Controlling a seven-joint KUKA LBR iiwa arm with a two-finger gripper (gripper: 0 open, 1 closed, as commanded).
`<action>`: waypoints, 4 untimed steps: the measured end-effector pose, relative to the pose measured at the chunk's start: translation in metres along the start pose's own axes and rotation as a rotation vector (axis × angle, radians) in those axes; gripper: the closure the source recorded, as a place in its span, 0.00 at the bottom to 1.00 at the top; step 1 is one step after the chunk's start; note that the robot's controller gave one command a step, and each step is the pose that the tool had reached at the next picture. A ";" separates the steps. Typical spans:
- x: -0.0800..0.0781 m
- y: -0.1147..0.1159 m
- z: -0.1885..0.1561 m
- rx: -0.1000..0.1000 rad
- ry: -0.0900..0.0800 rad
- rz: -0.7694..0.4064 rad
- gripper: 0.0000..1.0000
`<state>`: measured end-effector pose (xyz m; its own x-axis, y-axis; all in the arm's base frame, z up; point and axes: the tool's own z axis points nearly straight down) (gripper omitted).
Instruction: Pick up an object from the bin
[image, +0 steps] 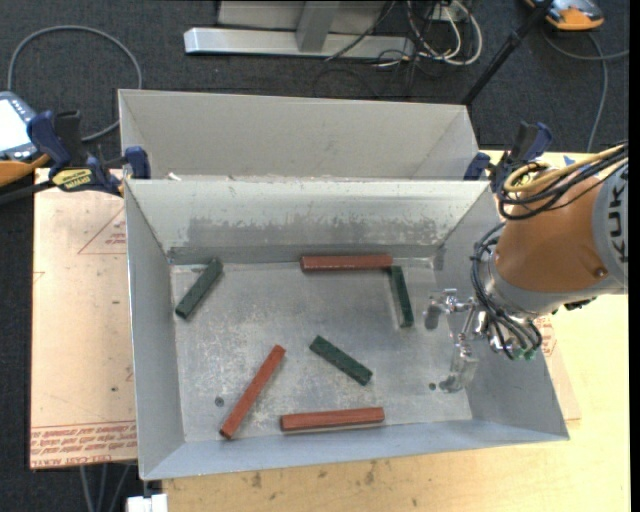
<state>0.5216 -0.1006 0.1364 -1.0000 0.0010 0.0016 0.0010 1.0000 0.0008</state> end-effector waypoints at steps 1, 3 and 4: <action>-0.034 0.092 0.070 -0.005 0.000 -0.041 0.00; -0.016 0.129 0.029 -0.001 -0.004 0.049 0.00; -0.017 0.133 0.068 -0.001 0.000 0.249 0.00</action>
Offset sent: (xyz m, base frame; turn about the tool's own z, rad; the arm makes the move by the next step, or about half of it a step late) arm 0.0334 0.0852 -0.0664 -0.0318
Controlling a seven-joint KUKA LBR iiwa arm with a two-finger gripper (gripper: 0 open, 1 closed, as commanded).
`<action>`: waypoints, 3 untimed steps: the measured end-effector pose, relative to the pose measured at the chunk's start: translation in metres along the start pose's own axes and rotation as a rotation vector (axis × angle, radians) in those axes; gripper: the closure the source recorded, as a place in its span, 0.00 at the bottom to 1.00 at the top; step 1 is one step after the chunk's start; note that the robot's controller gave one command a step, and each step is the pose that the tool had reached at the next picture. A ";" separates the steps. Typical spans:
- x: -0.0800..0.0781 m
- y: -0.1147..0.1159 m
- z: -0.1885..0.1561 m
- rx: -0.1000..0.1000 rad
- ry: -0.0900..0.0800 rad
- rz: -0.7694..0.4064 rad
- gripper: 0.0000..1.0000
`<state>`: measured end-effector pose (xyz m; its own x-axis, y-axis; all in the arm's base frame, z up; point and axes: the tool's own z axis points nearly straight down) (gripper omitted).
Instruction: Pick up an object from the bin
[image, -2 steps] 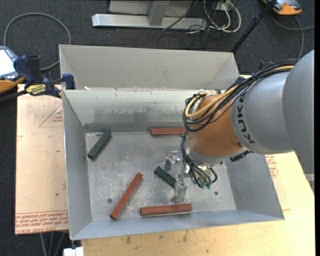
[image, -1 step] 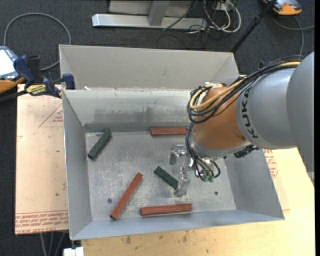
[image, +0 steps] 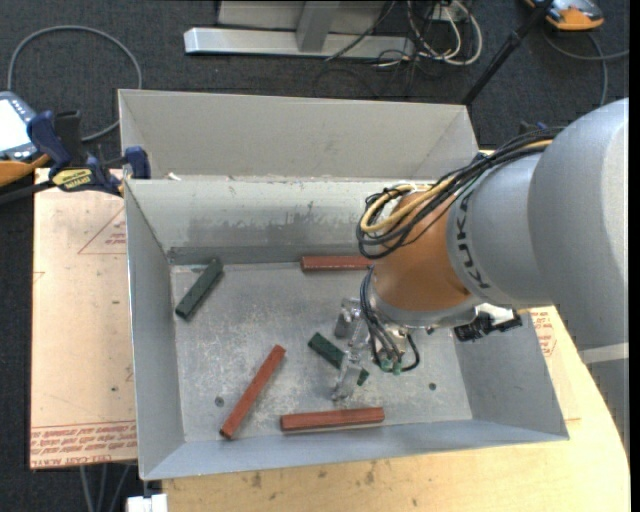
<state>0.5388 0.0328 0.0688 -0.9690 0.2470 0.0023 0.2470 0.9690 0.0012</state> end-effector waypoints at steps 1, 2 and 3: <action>0.000 0.000 0.000 0.001 -0.002 -0.002 0.00; -0.001 0.001 -0.001 0.001 -0.003 -0.002 1.00; -0.002 0.002 -0.114 -0.003 -0.012 -0.004 1.00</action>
Offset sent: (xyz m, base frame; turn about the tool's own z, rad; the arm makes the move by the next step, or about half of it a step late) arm 0.0000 0.0000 0.0000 0.0000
